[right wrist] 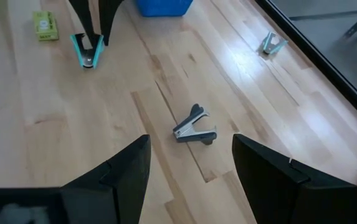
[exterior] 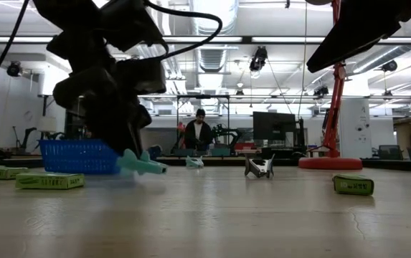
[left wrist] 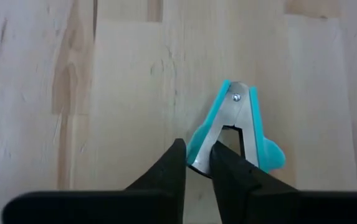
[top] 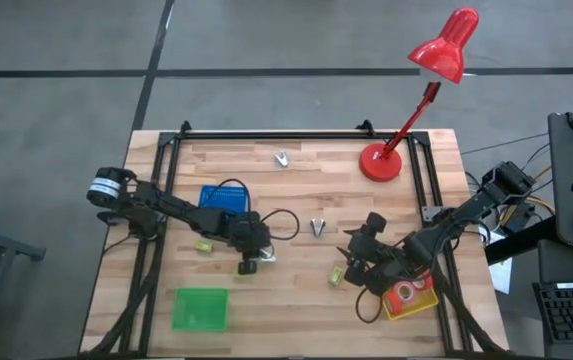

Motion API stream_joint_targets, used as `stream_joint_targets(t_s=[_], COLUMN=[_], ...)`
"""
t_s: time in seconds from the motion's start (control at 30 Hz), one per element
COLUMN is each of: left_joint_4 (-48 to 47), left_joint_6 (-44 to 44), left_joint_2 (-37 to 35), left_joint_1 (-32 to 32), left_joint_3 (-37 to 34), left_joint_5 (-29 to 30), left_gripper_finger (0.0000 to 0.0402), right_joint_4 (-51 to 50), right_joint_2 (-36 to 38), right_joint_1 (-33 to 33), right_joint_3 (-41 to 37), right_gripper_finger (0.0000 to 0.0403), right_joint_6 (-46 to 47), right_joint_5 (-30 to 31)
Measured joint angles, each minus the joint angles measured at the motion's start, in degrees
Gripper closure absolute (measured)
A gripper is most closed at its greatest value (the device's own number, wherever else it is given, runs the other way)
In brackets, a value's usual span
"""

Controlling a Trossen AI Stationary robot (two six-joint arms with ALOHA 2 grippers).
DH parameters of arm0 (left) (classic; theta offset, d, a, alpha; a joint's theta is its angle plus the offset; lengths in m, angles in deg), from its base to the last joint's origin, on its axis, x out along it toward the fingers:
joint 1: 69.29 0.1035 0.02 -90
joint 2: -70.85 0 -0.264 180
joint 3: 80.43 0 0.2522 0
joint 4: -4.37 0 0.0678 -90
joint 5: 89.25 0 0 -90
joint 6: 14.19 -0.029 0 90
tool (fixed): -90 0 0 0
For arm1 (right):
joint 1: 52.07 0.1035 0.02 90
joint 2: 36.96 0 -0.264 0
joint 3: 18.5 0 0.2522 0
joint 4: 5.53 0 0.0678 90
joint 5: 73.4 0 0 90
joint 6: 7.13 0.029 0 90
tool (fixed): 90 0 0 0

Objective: Pick and place Stapler, Stapler remover, tape
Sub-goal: Put the bottom sky blue staple remover into the blue bin

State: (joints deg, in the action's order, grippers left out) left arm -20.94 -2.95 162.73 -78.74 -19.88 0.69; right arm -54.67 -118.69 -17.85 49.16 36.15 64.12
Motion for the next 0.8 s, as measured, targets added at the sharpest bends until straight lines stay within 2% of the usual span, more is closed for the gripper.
stream_joint_targets(t_s=[0.13,0.4,0.6,0.8], left_joint_4=[-0.07,-2.85,-18.78,-37.21], left_joint_6=[0.17,-0.28,-0.76,-0.64], left_joint_2=[0.0,-0.11,-0.13,-0.17], left_joint_1=[0.0,0.02,0.07,0.09], left_joint_3=[0.75,4.65,12.07,19.2], left_joint_5=[-0.02,0.13,1.13,12.17], left_gripper_finger=[0.0348,0.0326,0.0347,0.0337], right_joint_4=[0.0,0.18,0.24,0.35], right_joint_2=[0.0,0.0,0.0,0.0], right_joint_1=[0.0,0.0,0.0,0.0], right_joint_3=[0.0,-0.01,-0.01,0.01], right_gripper_finger=[0.0184,0.0184,0.0184,0.0184], right_joint_6=[0.0,0.0,0.03,-0.11], right_joint_5=[0.0,0.0,-0.02,-0.02])
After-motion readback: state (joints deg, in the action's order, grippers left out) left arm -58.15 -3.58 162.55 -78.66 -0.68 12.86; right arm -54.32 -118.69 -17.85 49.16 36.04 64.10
